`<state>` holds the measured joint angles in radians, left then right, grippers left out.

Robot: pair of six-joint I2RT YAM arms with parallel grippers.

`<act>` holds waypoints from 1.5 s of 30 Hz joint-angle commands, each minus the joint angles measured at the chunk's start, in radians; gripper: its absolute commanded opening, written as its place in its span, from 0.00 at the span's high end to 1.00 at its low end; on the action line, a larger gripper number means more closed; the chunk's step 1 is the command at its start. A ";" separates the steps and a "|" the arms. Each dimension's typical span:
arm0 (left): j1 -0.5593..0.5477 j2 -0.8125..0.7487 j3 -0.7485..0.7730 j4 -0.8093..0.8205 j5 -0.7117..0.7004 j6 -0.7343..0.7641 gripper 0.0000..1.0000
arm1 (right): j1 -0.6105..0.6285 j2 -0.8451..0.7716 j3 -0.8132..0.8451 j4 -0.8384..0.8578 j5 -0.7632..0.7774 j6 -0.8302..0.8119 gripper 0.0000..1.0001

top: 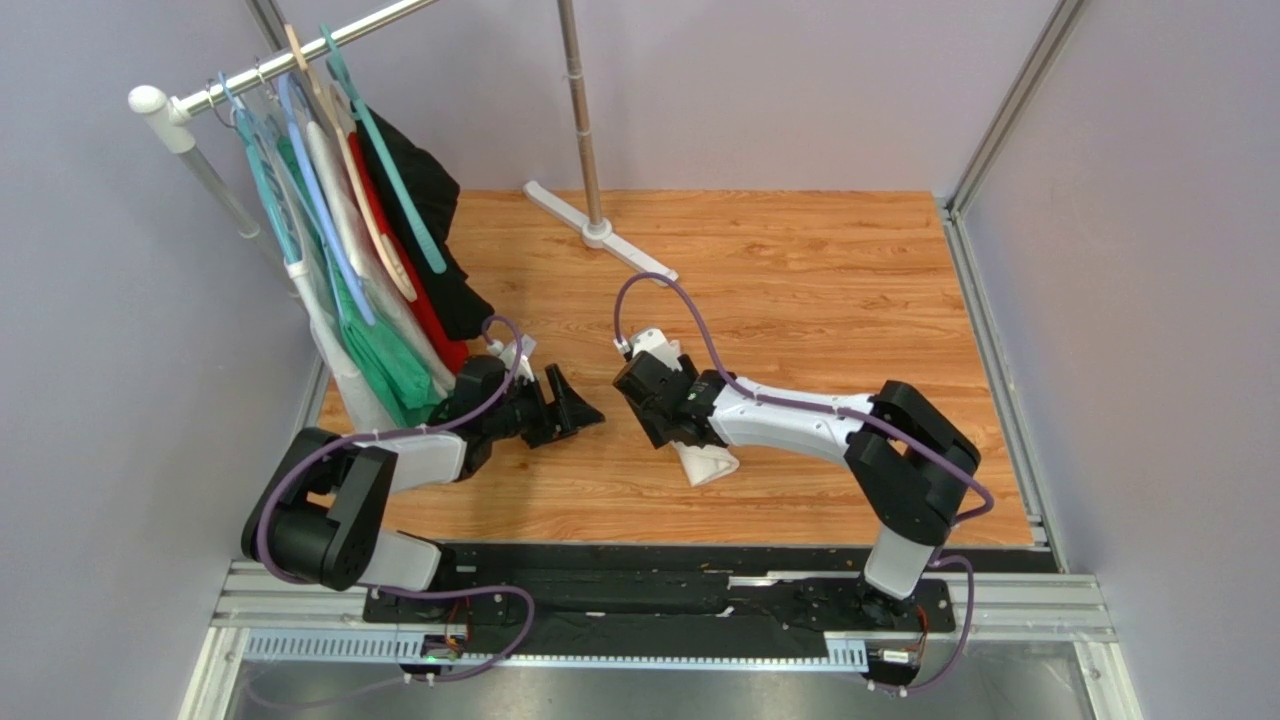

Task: Fold the napkin, place the utensils inside, and roll it up
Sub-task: Roll the napkin with the utensil

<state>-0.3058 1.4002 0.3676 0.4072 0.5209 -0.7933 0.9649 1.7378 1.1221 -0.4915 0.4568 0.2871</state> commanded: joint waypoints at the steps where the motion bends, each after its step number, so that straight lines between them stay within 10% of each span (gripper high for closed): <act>1: 0.005 -0.026 0.016 -0.004 0.002 0.031 0.18 | 0.009 0.009 0.028 0.016 0.076 -0.012 0.39; 14: 0.005 -0.004 0.013 0.015 0.007 0.022 0.18 | 0.011 0.075 0.013 0.039 0.045 -0.012 0.52; 21: 0.005 -0.001 0.008 0.018 0.008 0.020 0.18 | -0.011 0.071 0.027 0.033 -0.064 0.021 0.99; 45: 0.005 -0.029 0.001 0.002 0.016 0.025 0.18 | -0.212 0.009 -0.079 0.142 -0.368 0.234 0.93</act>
<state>-0.3058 1.3987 0.3676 0.4011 0.5228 -0.7860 0.7593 1.7542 1.0683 -0.3611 0.0757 0.4808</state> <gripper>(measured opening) 0.822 0.065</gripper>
